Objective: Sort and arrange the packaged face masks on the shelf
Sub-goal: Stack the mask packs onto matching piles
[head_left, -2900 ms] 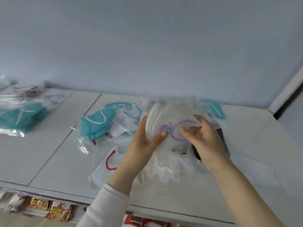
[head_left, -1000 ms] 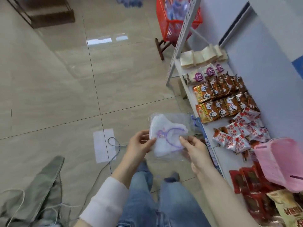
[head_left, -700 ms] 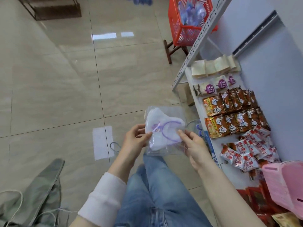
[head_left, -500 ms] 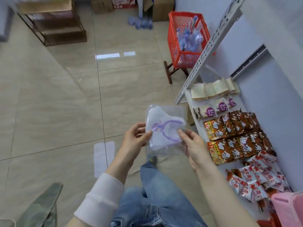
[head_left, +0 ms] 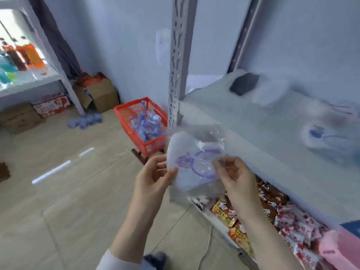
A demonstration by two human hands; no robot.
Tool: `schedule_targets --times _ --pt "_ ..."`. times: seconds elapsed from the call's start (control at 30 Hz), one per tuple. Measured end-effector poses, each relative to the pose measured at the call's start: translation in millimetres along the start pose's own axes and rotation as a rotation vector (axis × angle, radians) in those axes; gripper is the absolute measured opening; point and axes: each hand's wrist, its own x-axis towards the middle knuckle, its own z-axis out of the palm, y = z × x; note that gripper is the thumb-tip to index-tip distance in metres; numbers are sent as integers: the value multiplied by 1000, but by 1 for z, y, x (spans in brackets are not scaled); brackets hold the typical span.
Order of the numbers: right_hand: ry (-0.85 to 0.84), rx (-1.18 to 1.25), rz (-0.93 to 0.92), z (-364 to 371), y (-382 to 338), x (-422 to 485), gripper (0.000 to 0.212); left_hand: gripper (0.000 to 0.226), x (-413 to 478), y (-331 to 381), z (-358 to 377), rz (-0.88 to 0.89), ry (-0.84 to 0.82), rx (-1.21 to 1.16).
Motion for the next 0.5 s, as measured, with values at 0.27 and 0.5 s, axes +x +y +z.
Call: schedule_targets --times 0.27,0.5 --pt "624 -59 -78 -61 -22 28 22 14 94 31 106 120 -554 108" --pt "911 -138 -34 -112 -16 26 13 14 107 19 195 189 -793 156"
